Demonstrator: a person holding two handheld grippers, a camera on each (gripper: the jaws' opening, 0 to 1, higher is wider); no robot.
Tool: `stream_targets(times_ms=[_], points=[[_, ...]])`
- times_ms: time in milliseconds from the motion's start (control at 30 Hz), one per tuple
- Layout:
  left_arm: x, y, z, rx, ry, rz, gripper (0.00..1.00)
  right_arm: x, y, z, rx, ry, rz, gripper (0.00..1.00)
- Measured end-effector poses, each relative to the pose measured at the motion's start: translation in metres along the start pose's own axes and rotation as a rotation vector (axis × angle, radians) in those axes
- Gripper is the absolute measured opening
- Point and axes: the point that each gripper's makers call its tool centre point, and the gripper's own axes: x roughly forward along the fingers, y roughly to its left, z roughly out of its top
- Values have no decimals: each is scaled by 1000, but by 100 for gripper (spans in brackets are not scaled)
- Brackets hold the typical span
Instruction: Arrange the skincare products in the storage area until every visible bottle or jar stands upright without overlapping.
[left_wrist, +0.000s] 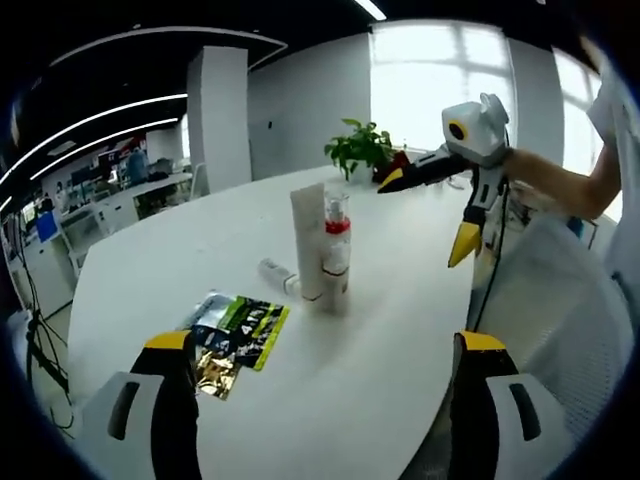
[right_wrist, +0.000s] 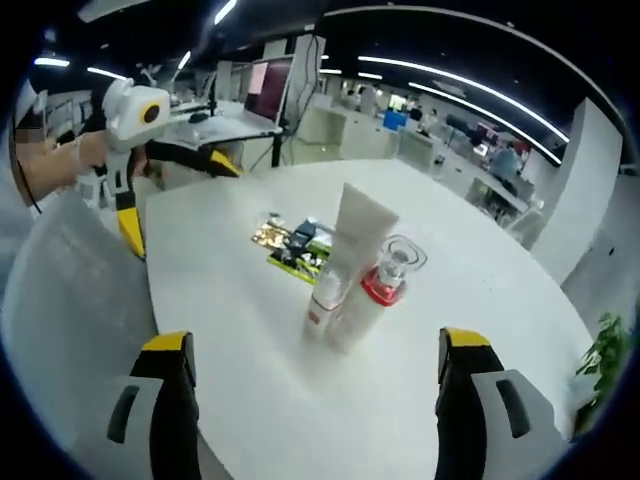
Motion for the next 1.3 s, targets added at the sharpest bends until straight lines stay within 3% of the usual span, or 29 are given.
stream_targets(times_ms=[100, 200, 700, 1000, 1300], points=[[2, -1, -2, 9, 10, -7, 99, 3, 4, 3, 92, -36, 49, 100], [4, 1, -1, 27, 13, 0, 99, 7, -6, -4, 36, 5, 18, 100], [13, 10, -12, -73, 51, 11, 99, 12, -41, 3, 52, 4, 56, 96], [16, 10, -17, -119, 62, 12, 99, 3, -66, 31, 38, -33, 80, 91], [15, 12, -17, -113, 64, 20, 99, -4, -89, 58, -9, -30, 85, 86]])
